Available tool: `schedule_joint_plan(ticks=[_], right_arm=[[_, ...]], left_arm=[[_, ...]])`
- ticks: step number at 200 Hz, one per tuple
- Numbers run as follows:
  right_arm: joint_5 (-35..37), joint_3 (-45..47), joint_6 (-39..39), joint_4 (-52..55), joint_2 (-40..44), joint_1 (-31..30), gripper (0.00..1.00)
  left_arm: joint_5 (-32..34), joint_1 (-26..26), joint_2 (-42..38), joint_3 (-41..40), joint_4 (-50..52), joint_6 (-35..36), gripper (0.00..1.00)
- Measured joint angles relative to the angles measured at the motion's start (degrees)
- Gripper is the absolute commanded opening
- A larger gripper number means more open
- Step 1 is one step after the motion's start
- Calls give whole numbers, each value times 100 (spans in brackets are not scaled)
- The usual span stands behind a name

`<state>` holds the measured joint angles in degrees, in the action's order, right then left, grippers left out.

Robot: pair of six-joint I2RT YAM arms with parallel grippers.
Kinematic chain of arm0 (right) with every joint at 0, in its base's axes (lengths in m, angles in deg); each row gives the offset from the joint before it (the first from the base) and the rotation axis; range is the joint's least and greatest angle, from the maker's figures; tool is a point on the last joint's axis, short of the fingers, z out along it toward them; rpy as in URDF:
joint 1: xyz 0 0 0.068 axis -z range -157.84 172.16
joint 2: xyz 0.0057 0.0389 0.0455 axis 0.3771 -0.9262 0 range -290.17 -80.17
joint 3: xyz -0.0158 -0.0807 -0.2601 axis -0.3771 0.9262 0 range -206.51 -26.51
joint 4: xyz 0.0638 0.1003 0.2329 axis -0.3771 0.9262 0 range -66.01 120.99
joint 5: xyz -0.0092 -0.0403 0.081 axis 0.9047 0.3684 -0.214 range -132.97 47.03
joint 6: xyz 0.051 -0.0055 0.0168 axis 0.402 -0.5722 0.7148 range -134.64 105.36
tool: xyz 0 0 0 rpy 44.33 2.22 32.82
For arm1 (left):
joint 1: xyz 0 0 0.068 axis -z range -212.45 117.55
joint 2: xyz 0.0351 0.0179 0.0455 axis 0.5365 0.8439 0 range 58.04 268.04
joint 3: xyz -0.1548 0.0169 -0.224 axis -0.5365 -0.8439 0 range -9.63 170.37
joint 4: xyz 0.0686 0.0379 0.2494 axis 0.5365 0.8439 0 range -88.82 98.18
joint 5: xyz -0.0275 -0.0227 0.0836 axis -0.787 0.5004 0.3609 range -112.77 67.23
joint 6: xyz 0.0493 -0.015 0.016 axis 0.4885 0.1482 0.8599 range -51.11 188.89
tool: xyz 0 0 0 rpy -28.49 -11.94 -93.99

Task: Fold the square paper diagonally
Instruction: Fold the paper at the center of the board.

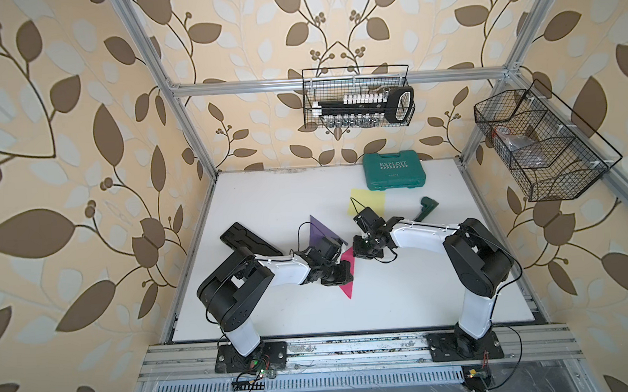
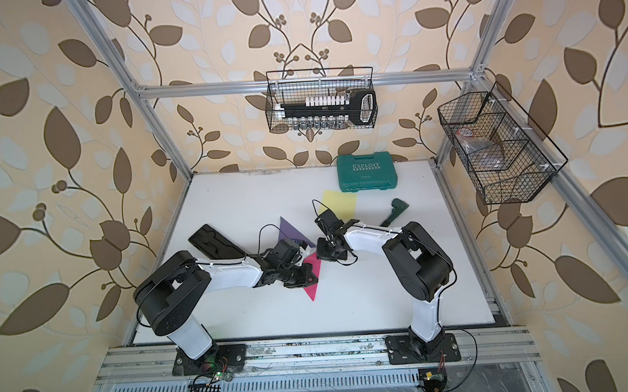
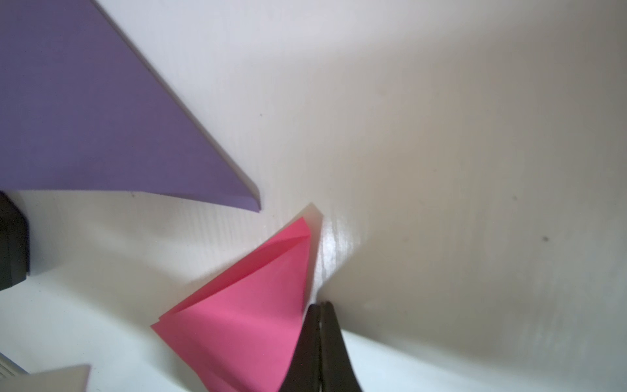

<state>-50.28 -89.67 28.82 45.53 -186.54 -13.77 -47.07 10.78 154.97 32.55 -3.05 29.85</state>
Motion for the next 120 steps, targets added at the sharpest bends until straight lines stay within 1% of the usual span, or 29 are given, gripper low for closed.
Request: schedule_joint_plan(ticks=[40, 60, 89, 120], right_arm=[[-435, 634, -94, -138, 638, -81, 0], [-706, 739, -83, -317, 839, -131, 0], [-1060, 739, -66, -634, 772, -229, 0], [-1268, 734, 22, -776, 389, -271, 0]], left_arm=[[7, 0, 0, 7, 17, 15, 0], [9, 0, 0, 7, 15, 15, 0], [9, 0, 0, 7, 15, 15, 0], [11, 0, -2, 7, 15, 15, 0]])
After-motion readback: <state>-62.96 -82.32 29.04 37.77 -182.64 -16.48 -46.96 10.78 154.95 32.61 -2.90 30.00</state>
